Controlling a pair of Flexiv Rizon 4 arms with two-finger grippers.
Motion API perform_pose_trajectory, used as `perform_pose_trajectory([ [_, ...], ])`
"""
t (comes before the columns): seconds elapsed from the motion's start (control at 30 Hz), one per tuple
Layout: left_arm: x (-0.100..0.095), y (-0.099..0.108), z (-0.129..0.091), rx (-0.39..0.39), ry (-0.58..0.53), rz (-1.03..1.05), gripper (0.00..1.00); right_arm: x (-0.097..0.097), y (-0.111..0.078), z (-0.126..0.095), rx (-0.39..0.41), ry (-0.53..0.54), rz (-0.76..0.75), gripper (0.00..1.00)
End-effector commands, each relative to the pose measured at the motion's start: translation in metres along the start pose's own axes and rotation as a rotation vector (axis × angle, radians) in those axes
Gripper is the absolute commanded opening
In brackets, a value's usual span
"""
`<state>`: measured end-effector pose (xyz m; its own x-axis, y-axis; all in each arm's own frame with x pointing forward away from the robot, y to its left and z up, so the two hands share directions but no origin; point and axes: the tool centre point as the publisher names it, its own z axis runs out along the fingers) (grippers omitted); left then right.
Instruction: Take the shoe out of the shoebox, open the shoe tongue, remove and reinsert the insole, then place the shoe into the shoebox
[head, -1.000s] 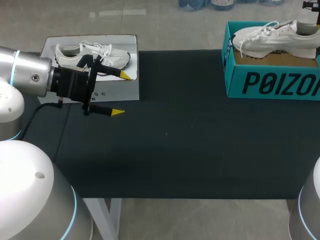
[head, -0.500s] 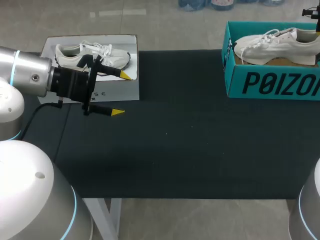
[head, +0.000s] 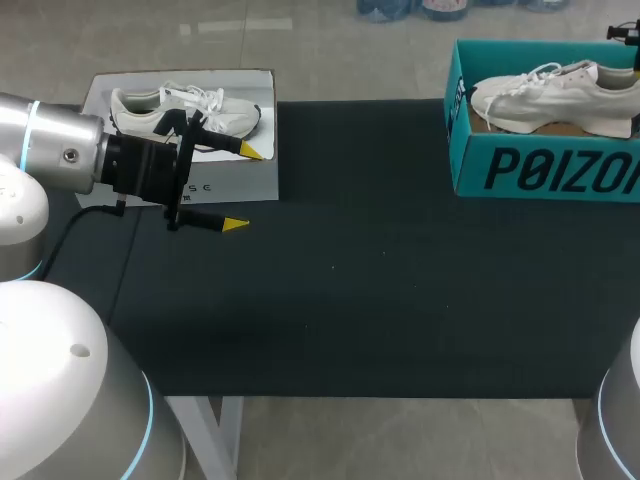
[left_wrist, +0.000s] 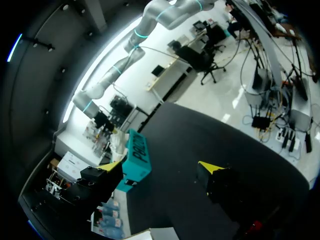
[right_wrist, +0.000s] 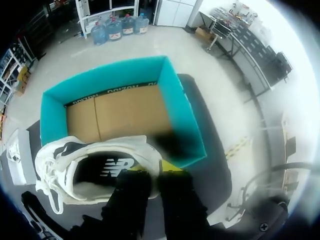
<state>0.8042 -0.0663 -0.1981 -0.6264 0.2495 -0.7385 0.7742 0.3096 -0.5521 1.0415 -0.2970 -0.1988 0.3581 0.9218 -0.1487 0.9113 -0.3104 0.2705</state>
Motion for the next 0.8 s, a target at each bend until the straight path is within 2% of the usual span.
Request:
perform_pose_trajectory([
  [0.03, 0.0, 0.0, 0.0, -0.002, 0.004, 0.0, 1.0, 0.005, 0.005, 0.003, -0.013, 0.007, -0.014, 0.0],
  [0.23, 0.0, 0.0, 0.0, -0.002, 0.004, 0.0, 1.0, 0.009, 0.013, -0.008, -0.037, 0.015, -0.029, 0.0],
  [0.57, 0.0, 0.0, 0.0, -0.002, 0.004, 0.0, 1.0, 0.006, 0.025, -0.008, -0.059, 0.014, -0.038, 0.0],
  [0.8, 0.0, 0.0, 0.0, -0.002, 0.004, 0.0, 1.0, 0.002, 0.021, 0.014, -0.048, 0.024, -0.05, 0.0],
])
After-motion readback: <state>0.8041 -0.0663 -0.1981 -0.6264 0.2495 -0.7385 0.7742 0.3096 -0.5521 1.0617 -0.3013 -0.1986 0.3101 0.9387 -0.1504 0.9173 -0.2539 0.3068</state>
